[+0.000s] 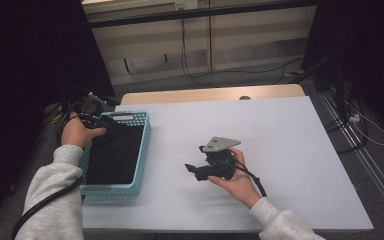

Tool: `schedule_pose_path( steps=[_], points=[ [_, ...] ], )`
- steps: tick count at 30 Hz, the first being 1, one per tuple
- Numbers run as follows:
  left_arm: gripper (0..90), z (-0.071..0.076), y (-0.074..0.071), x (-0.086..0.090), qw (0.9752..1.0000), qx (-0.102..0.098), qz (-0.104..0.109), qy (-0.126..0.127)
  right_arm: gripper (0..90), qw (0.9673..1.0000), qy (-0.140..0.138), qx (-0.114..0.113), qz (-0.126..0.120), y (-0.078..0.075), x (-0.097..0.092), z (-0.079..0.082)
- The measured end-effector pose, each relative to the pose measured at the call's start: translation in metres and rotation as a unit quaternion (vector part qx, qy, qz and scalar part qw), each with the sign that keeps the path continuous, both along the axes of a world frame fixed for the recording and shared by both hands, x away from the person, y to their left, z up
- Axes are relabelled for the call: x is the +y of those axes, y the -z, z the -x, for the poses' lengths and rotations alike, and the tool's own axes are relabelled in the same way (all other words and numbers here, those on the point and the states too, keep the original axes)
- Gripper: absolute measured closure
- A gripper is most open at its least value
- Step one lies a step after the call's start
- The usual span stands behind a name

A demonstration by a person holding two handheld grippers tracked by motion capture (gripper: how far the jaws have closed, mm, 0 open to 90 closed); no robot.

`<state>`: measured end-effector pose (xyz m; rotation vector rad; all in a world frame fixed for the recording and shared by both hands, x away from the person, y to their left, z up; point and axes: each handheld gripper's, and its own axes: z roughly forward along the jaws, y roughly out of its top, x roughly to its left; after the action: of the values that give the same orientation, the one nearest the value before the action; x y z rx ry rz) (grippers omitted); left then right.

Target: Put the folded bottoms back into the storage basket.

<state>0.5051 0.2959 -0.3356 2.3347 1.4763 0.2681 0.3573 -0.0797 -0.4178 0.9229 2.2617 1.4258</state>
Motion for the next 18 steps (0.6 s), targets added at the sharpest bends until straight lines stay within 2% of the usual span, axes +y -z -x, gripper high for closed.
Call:
schedule_pose_path(
  steps=[1, 5, 8, 9, 18],
  points=[
    [74.6, 0.001, 0.003, 0.0, 1.0, 0.0, 0.006, -0.003, 22.6, 1.0, 0.0, 0.001, 0.001, 0.0, -0.002, 0.0],
    [81.7, 0.001, 0.016, -0.001, 0.9999, 0.01, 0.005, 0.005, 22.5, 0.9999, 0.002, 0.005, 0.009, 0.004, -0.006, -0.001],
    [88.0, 0.002, 0.027, -0.001, 0.9997, 0.022, 0.002, -0.006, 22.1, 0.9999, 0.002, 0.011, 0.012, 0.005, -0.009, 0.0],
    [89.7, 0.002, 0.031, 0.001, 0.9998, 0.02, 0.004, -0.007, 22.1, 0.9999, 0.003, 0.01, 0.012, 0.006, -0.009, 0.0],
    [90.0, 0.005, 0.065, 0.012, 0.9992, 0.033, -0.004, -0.024, 22.1, 0.9998, 0.012, 0.009, 0.011, 0.009, -0.016, 0.002]
  ],
)
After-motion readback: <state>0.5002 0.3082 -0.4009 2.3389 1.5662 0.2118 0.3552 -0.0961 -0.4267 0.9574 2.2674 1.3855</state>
